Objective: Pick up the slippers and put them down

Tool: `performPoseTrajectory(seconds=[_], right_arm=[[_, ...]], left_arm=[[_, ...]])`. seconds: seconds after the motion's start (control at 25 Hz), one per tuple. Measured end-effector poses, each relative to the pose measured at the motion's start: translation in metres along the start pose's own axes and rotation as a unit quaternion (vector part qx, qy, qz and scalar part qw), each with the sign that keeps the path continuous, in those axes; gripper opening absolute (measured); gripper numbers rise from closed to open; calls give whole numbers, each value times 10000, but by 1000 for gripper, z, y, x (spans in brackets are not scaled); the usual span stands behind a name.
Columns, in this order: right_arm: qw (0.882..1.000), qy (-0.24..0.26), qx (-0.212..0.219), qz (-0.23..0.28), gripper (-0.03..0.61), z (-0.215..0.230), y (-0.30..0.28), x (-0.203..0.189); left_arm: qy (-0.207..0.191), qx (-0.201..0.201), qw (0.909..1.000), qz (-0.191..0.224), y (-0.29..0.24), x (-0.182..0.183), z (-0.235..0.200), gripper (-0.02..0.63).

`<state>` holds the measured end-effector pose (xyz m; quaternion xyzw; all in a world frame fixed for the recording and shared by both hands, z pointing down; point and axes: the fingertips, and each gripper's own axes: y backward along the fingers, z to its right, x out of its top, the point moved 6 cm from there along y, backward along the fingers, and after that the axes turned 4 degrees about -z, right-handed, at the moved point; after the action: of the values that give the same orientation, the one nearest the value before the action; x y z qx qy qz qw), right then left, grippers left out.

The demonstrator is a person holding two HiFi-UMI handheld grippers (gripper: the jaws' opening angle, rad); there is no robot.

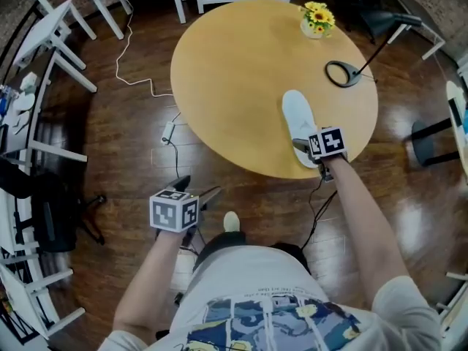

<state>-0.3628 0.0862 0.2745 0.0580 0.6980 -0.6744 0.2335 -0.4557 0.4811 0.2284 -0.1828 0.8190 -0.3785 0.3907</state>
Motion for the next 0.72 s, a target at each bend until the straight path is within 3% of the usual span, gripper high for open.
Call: performPoseTrajectory(seconds=[0.28, 0.44, 0.56, 0.72], right_arm=[[9977, 37, -500, -455, 522, 28, -56, 25], [9950, 54, -571, -813, 522, 31, -84, 18], [9952, -28, -637, -747, 464, 31, -90, 9], [9957, -1, -637, -668, 447, 37, -93, 0]], left_arm=[[297, -28, 9995, -84, 2, -5, -29, 415], [376, 3, 9992, -148, 3, -11, -46, 415], [471, 30, 9988, -164, 4, -21, -54, 416], [582, 38, 9981, -206, -6, -32, -54, 415]])
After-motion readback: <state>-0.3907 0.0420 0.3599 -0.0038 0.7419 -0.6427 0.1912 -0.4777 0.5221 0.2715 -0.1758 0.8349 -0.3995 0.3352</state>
